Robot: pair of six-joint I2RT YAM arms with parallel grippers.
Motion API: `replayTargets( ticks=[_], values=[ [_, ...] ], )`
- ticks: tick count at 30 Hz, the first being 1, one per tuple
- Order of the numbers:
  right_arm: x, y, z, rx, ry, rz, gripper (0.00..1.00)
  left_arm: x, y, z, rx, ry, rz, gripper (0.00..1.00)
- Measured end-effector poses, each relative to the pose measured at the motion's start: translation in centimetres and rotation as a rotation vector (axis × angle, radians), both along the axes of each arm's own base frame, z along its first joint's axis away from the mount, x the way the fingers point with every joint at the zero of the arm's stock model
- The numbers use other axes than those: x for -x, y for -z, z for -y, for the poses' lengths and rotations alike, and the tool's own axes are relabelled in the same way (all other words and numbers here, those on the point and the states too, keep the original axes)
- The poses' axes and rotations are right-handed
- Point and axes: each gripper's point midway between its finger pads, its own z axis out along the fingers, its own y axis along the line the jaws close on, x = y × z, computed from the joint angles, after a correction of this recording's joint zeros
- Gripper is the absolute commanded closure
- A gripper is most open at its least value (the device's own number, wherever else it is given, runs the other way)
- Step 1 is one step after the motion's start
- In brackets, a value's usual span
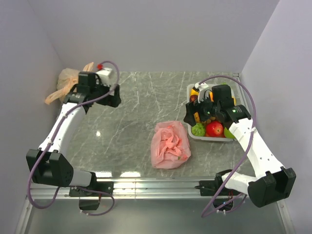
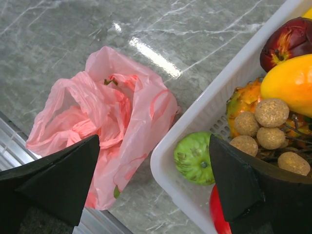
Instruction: Place the fake fruits into the plastic bag and tie a complex knot
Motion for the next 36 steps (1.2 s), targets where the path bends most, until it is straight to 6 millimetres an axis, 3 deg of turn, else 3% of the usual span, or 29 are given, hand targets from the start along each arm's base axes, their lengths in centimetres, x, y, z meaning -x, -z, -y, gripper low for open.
replayTargets(
  ticks=[6,12,17,22,25,28,29,30,33,35,36],
  values=[
    [0.5,0.4,-0.1,-0.009,-0.004,-0.024,0.0,3.6,0.4,8.9,-0.079,0.424,0.056,0.01],
    [1.3,1.8,0.0,-0.009,0.012,-0.078,0.01,10.0,0.5,18.3,-0.223,0.973,0.247,0.01],
    [1.4,1.9,0.0,-0.012,0.02,-0.087,0.03,13.8,2.3,22.9,-0.308,1.302,0.389,0.08],
    [1.4,1.9,0.0,-0.013,0.025,-0.092,0.05,14.7,5.6,26.6,-0.365,1.456,0.44,0.1],
    [1.5,2.0,0.0,-0.012,0.025,-0.098,0.06,14.5,8.0,28.0,-0.397,1.505,0.438,0.17],
    [1.5,2.1,0.0,-0.012,0.024,-0.101,0.09,13.9,10.1,28.2,-0.442,1.531,0.419,0.44],
    [1.5,2.2,0.0,-0.012,0.023,-0.103,0.09,13.8,10.7,28.1,-0.46,1.536,0.411,0.57],
    [1.5,2.2,0.0,-0.013,0.021,-0.107,0.1,13.6,11.0,27.9,-0.476,1.533,0.403,0.62],
    [1.5,2.7,-0.3,-0.01,0.012,-0.123,0.12,13.1,10.8,27.2,-0.483,1.501,0.418,0.79],
    [1.6,3.1,-0.9,-0.003,-0.01,-0.137,0.12,13.5,10.1,25.8,-0.472,1.464,0.427,1.0],
    [1.8,3.4,-1.3,0.002,-0.025,-0.146,0.12,13.8,9.6,25.0,-0.466,1.446,0.435,0.99]
  ],
)
